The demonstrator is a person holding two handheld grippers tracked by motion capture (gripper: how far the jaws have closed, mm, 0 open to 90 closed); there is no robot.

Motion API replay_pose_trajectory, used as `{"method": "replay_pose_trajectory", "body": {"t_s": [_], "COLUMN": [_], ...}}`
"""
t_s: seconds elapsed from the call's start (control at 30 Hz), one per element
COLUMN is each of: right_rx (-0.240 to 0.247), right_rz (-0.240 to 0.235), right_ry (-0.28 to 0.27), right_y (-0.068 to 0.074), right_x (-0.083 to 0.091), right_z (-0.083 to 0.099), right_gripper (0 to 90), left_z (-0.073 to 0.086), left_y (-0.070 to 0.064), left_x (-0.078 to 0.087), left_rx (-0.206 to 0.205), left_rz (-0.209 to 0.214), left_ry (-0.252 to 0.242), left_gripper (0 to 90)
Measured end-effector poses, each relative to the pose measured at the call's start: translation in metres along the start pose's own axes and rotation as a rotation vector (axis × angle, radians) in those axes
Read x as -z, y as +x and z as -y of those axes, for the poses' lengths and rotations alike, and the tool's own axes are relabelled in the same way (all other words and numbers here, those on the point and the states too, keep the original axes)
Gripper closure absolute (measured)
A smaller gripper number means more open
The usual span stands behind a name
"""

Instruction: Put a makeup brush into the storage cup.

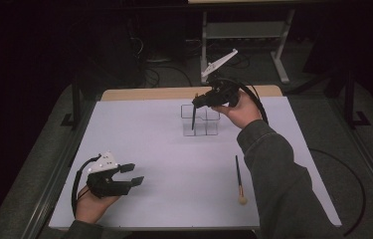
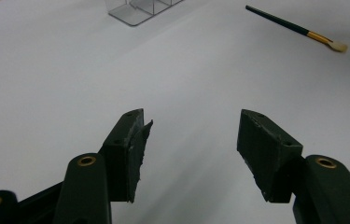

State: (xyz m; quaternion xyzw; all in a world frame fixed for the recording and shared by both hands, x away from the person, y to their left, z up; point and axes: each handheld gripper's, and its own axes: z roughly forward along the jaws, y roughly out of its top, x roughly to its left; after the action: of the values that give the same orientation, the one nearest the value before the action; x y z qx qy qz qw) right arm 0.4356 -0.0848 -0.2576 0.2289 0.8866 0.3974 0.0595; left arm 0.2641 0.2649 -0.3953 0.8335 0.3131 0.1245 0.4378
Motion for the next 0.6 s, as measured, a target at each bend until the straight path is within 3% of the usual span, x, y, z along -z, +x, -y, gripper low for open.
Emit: {"method": "replay_pose_trajectory", "body": {"t_s": [0.4,0.6], "right_rx": [0.008,-0.007], "right_rz": [0.026,0.036], "right_ry": [0.004,-0.002], "right_y": [-0.009,-0.013], "right_x": [-0.005,-0.005], "right_z": [-0.017,-0.024], "right_gripper": [83.2,83.2], "left_z": [0.001,0.001], "left_y": [0.002,0.002], "left_x": [0.002,0.001], "left_rx": [0.014,0.002], "left_rz": [-0.011,-0.015], "left_ry": [-0.007,-0.006], "left_gripper": [40.7,39.9]}}
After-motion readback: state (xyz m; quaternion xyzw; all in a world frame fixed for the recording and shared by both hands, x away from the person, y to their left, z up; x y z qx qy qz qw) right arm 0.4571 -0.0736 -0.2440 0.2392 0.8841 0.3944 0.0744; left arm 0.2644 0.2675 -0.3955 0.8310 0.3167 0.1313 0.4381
